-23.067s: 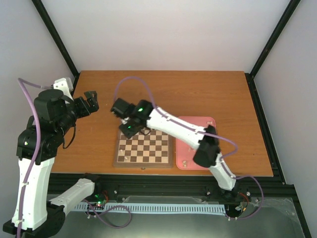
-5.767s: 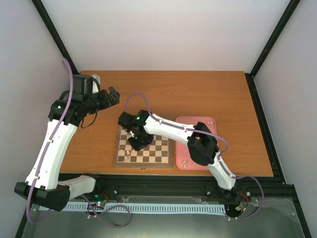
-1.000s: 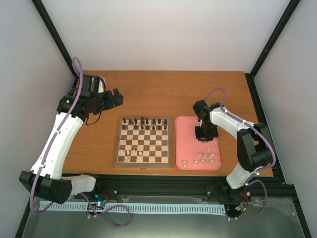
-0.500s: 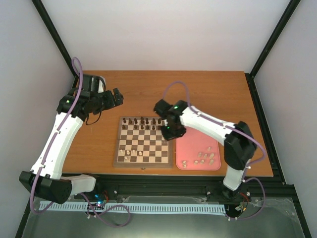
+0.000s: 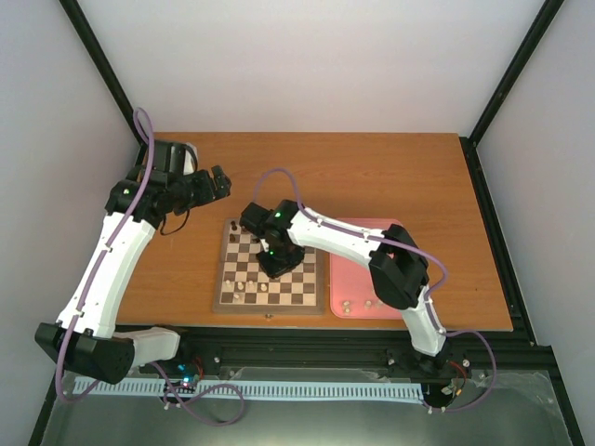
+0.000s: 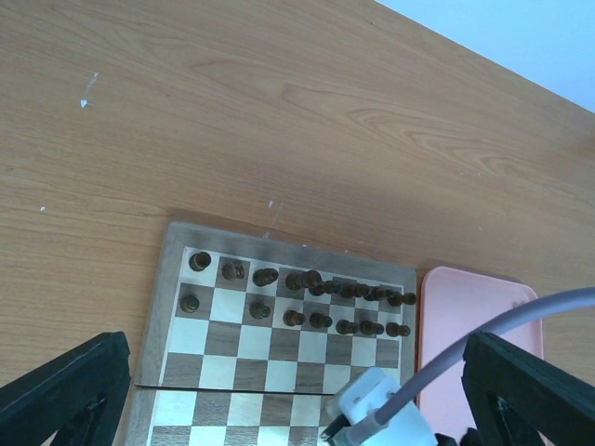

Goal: Set up the chess pieces on the board
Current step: Place the chess piece on the chessboard.

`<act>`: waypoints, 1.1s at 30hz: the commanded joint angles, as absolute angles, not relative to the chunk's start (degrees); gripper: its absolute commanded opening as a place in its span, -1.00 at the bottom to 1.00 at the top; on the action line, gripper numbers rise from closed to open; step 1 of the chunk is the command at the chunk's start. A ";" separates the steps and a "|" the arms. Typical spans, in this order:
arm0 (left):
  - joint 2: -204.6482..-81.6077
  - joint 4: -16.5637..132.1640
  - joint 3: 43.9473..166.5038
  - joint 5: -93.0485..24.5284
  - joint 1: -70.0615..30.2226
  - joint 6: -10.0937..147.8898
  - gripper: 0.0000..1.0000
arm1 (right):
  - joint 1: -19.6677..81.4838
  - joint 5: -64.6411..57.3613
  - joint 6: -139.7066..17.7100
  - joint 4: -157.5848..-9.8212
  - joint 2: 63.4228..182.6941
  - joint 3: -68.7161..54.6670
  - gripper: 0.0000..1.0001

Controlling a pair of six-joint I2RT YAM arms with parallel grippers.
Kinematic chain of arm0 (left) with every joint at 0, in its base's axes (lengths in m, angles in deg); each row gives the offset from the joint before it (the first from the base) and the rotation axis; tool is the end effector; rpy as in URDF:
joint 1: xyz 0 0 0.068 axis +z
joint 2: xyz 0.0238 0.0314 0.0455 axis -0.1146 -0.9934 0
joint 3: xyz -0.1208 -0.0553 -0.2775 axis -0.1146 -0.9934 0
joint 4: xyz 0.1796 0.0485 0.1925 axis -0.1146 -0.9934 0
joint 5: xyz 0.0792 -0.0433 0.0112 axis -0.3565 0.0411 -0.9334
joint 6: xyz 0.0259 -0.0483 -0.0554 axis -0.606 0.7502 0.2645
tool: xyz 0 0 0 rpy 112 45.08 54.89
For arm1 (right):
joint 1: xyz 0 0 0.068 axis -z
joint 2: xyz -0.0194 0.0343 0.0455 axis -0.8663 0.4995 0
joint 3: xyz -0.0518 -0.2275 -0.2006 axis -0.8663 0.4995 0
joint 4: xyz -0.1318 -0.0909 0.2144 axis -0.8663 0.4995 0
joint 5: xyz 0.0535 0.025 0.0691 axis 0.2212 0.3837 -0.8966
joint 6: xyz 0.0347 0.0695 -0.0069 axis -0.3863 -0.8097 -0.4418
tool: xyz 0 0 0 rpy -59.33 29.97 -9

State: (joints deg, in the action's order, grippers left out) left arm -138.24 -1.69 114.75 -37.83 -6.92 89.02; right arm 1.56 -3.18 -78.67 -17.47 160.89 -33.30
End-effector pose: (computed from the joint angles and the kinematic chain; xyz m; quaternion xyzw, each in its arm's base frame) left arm 0.2442 -0.0643 0.4025 -0.1315 0.9178 -0.1782 0.3294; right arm 0.2219 0.3779 0.2205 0.2945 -0.9521 -0.0824 0.0011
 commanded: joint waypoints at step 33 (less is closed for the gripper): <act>-134.94 -3.04 114.38 -39.49 -6.51 87.76 0.99 | -1.42 -2.60 -78.49 -15.73 168.14 -37.11 -0.88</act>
State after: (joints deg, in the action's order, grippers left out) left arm -136.36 -1.80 114.35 -39.06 -6.92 88.96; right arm -0.91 -3.24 -77.58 -15.74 166.92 -35.64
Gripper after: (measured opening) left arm 0.997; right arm 0.110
